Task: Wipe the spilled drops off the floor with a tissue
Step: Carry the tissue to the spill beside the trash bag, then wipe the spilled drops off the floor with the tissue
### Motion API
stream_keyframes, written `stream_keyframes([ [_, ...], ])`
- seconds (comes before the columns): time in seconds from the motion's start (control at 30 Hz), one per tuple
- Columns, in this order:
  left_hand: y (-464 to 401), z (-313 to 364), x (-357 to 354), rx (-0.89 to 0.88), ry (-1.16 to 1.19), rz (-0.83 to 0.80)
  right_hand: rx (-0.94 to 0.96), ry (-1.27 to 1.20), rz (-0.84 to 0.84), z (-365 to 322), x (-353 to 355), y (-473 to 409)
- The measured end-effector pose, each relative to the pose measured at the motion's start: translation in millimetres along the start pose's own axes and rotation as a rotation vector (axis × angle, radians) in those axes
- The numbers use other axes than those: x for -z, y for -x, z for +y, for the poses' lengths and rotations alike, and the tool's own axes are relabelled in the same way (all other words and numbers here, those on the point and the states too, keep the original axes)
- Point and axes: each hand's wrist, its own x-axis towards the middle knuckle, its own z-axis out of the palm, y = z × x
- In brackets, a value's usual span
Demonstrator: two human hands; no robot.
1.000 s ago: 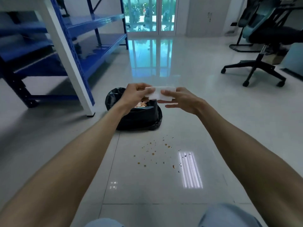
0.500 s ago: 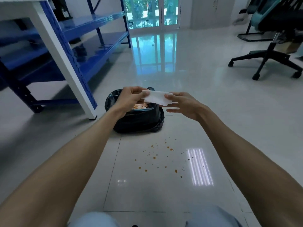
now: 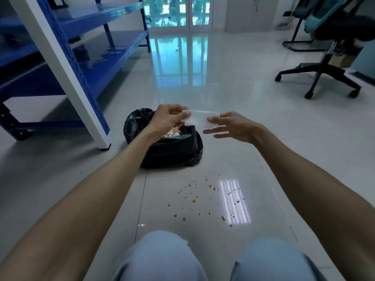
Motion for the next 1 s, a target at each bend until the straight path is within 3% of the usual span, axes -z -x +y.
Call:
stream_keyframes([
  [0.4,17.3,-52.0,-16.4,-0.001,0.020,-0.053,0.002,-0.056,0.106,41.5,-4.1,9.9],
  [0.57,45.5,-128.9,-23.8,0.047,-0.253,-0.083,-0.087,-0.043,0.150,111.9,5.6,14.9],
  [0.8,105.2,-264.6,-44.4,0.236,-0.455,-0.100,-0.258,-0.061,0.263,232.5,3.8,17.3],
  [0.9,127.0,-302.7,-50.3,0.301,-0.472,-0.098,-0.286,-0.058,0.382,265.8,-0.3,16.8],
  [1.0,141.3,-334.9,-52.3,0.331,-0.514,-0.098,-0.200,0.229,0.644,292.0,-1.1,19.7],
])
